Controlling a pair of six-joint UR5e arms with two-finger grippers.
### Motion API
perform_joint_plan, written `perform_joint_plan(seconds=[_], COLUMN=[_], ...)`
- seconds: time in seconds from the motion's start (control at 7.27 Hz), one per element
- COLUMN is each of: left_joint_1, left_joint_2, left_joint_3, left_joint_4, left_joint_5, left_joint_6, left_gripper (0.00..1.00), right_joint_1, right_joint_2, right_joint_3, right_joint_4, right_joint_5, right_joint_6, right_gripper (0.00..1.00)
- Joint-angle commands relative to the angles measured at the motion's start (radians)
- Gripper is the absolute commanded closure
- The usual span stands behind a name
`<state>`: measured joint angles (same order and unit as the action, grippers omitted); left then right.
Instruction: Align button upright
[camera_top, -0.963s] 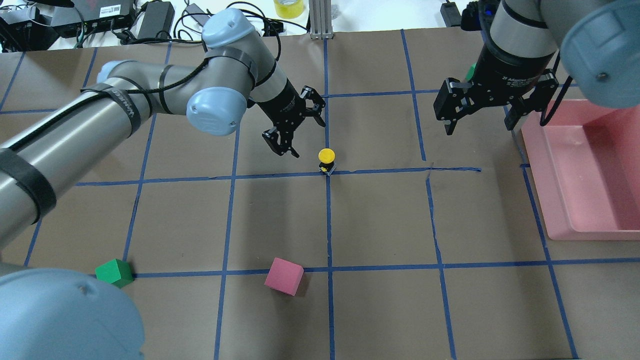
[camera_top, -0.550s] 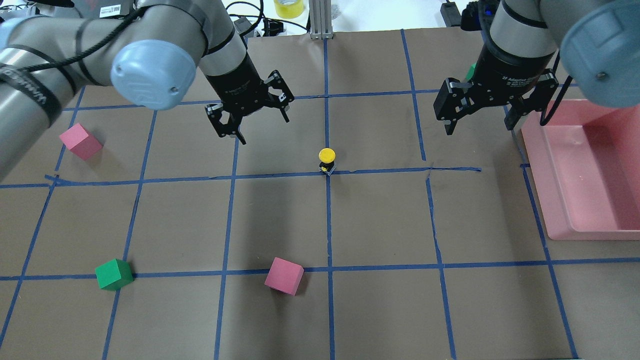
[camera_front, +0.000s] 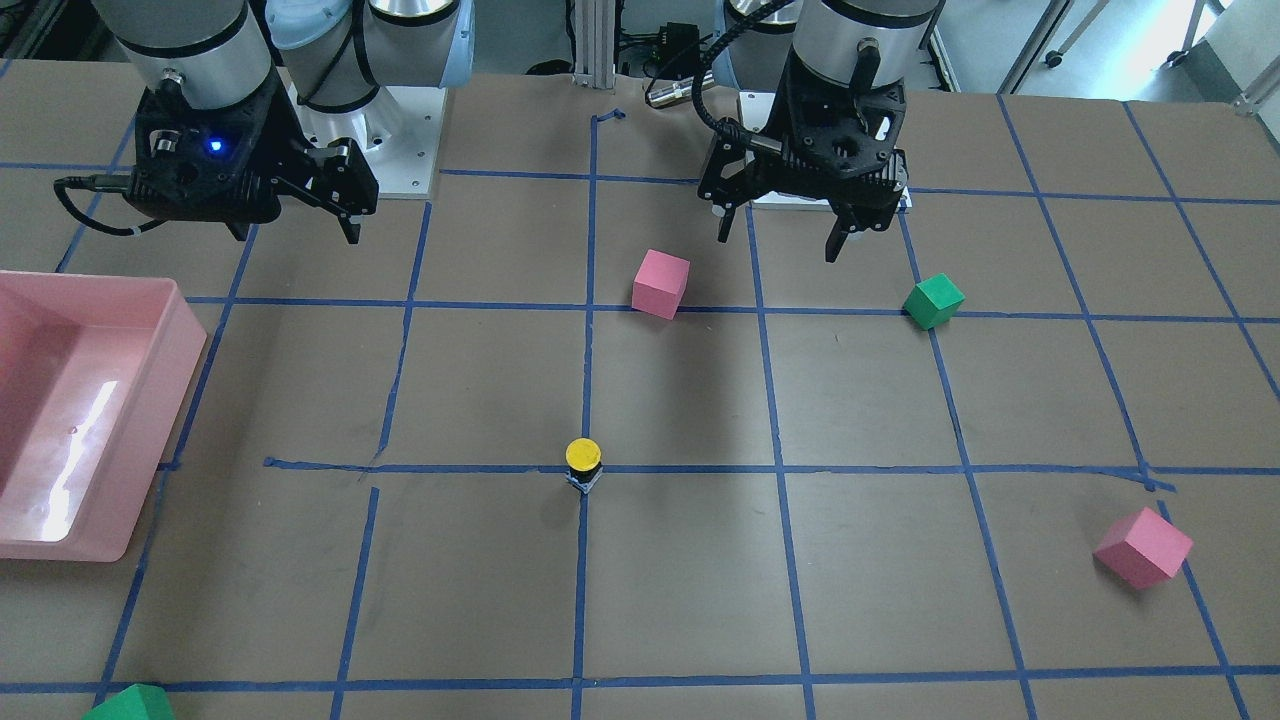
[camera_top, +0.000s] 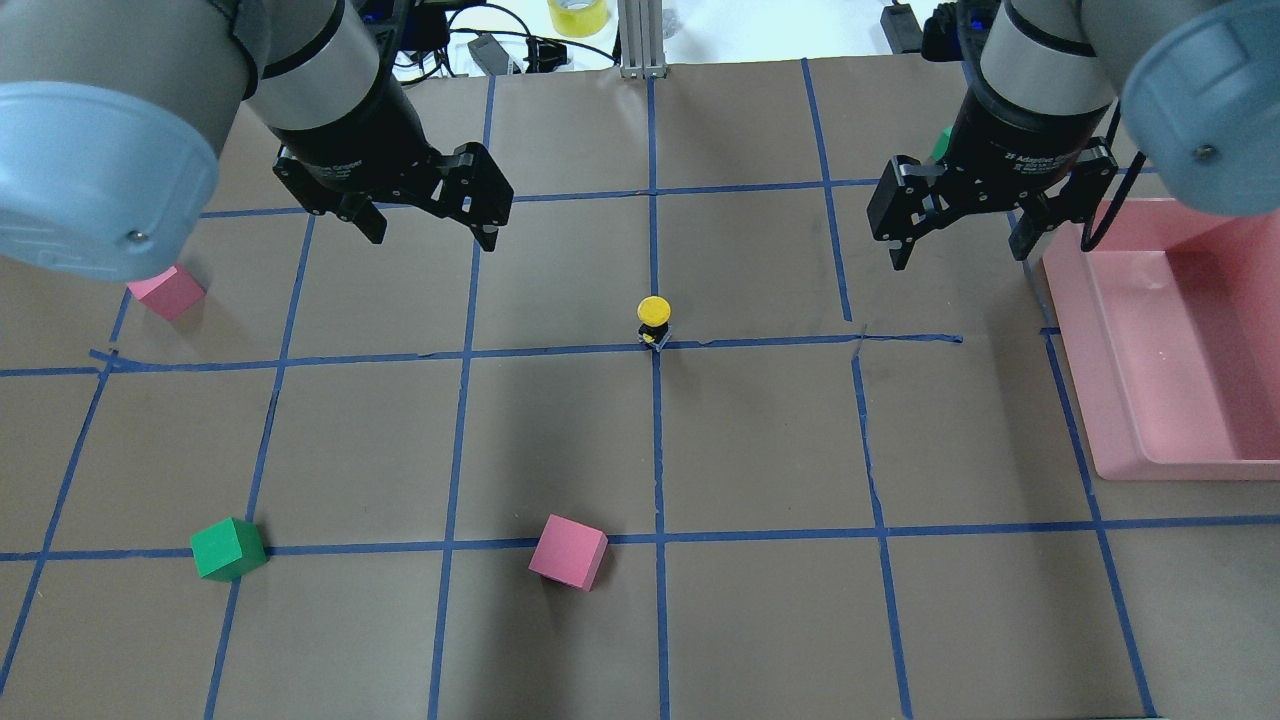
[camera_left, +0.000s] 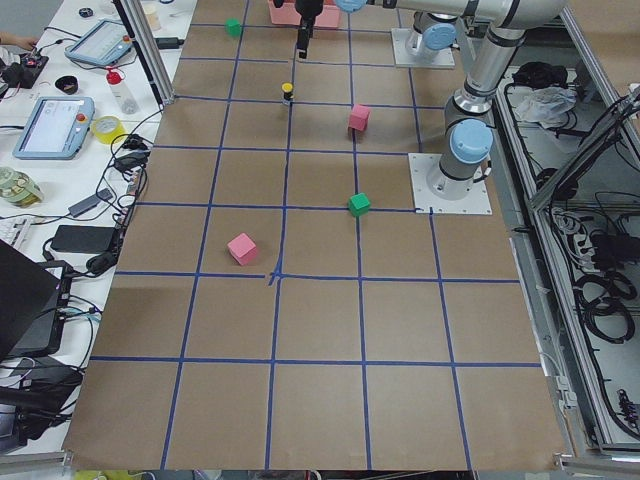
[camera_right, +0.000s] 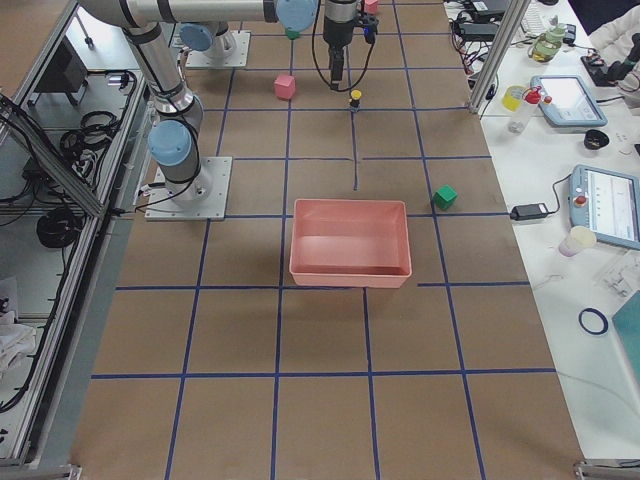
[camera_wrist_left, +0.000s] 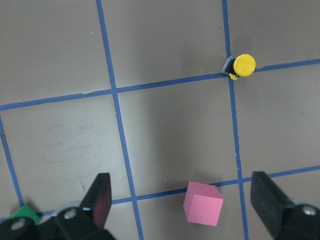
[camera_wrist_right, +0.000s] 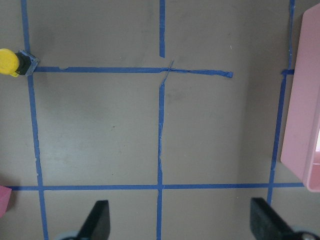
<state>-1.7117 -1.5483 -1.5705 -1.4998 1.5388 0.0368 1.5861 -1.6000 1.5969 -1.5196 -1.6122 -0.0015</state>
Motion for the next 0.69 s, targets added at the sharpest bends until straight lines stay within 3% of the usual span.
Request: perform_joint_plan(seconds=[0.0,0.55], left_joint_1=[0.007,0.023], left_joint_2=[0.025,0.033], left_joint_3=[-0.029,-0.031], left_joint_4=[0.028,0.067], left_joint_5=[0.015,0.020], left_joint_6=[0.026,0.034], left_gripper=[0.00,0.00], right_joint_1=[0.000,0.000], right_joint_2=[0.000,0.000], right_joint_3=[0.002,0.000], right_joint_4=[0.001,-0.001], right_joint_5=[0.000,0.000], right_joint_6=[0.000,0.000], right_gripper=[0.00,0.00])
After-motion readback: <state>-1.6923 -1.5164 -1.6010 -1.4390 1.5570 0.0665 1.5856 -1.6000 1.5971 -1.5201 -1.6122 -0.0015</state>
